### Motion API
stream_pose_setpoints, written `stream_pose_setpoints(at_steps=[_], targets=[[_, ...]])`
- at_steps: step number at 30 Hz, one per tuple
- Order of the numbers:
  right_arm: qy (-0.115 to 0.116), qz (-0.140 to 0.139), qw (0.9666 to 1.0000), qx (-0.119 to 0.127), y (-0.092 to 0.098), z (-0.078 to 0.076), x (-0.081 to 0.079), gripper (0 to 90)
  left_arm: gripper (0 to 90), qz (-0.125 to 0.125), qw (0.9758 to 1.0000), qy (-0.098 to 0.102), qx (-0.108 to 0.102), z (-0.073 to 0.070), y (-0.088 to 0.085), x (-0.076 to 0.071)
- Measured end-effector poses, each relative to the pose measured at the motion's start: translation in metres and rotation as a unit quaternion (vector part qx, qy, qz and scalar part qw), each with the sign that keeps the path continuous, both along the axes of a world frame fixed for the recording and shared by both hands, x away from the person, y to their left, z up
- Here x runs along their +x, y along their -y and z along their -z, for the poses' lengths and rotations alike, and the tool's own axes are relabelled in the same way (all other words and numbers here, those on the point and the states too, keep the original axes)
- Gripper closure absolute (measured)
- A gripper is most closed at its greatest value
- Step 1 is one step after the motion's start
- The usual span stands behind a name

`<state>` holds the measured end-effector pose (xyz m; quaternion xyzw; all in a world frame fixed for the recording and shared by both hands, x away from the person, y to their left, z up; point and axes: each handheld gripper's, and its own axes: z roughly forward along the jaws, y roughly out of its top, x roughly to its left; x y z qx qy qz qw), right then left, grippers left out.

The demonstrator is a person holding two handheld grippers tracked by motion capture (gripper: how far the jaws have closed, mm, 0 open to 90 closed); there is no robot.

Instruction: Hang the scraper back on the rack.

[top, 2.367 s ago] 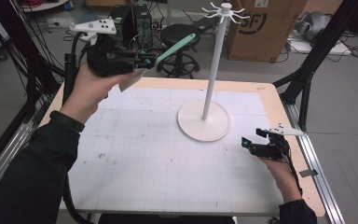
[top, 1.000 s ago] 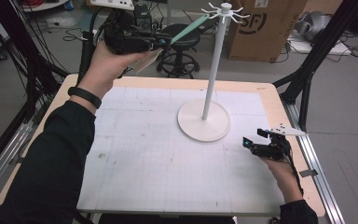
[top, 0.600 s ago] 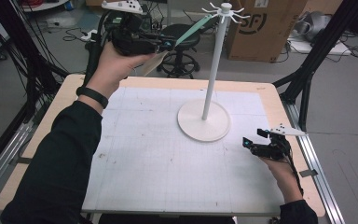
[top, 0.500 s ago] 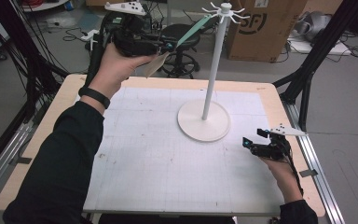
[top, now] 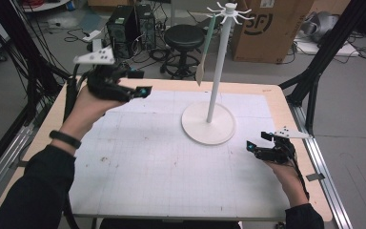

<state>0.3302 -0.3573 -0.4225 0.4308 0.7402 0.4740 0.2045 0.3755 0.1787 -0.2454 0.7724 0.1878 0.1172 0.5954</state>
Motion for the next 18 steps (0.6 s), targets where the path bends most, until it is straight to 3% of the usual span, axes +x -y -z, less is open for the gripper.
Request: stream_pose_setpoints(at_steps=[6, 10, 18], targets=[[-0.001, 0.000, 1.0000, -0.006, -0.002, 0.000, 0.000, 17.7, 26.0, -0.028, 0.9995, -0.004, 0.016, 0.059, -0.047, -0.024], [-0.002, 0.001, 1.0000, -0.006, -0.001, 0.000, 0.000, 17.7, 25.4, -0.040, 0.9987, -0.007, 0.032, 0.089, -0.070, -0.034], [-0.007, -0.001, 0.9999, -0.014, -0.002, 0.002, 0.000, 17.7, 23.9, -0.056, 0.9981, -0.009, 0.022, 0.125, -0.094, -0.048]])
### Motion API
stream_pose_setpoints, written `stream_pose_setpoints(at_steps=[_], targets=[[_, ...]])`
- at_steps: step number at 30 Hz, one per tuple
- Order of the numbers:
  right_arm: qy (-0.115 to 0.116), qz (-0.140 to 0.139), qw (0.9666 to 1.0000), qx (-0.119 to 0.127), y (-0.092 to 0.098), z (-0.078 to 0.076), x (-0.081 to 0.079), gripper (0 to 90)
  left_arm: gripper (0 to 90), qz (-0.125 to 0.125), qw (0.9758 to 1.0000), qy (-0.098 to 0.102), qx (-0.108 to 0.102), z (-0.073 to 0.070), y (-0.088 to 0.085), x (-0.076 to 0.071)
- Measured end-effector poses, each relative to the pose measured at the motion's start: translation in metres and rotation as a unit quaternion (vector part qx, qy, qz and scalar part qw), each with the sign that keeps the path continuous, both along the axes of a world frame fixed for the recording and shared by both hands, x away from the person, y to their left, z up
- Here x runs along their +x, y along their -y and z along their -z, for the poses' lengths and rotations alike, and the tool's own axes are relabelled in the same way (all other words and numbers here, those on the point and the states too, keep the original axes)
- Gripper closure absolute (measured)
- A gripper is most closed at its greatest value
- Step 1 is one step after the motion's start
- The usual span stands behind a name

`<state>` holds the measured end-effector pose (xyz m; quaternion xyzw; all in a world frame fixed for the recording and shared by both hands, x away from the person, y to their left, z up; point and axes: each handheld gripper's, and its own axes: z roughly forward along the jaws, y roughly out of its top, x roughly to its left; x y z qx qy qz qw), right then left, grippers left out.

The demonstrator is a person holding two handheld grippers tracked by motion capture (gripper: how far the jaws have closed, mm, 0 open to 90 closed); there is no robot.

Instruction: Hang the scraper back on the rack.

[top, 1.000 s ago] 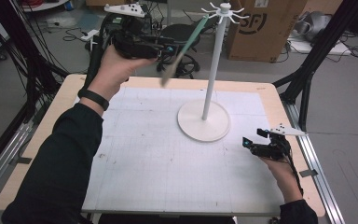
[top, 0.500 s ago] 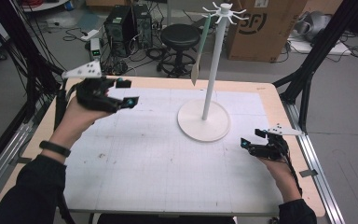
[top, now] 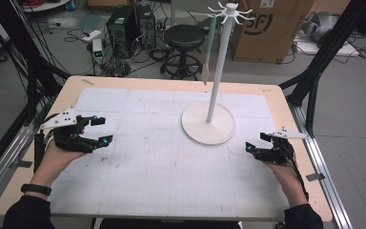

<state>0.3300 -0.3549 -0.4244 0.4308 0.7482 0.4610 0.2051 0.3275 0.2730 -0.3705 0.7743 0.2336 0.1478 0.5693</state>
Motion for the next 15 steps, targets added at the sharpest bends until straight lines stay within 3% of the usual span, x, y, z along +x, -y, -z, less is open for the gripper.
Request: stream_pose_setpoints(at_steps=[13, 15], targets=[[-0.005, 0.000, 1.0000, -0.003, -0.001, 0.002, -0.001, 17.7, 24.1, -0.036, 0.9993, -0.006, -0.003, 0.029, -0.017, -0.009], [-0.004, -0.001, 1.0000, -0.004, 0.000, 0.002, -0.001, 17.7, 23.9, -0.035, 0.9992, -0.020, 0.006, 0.034, -0.016, -0.008]])
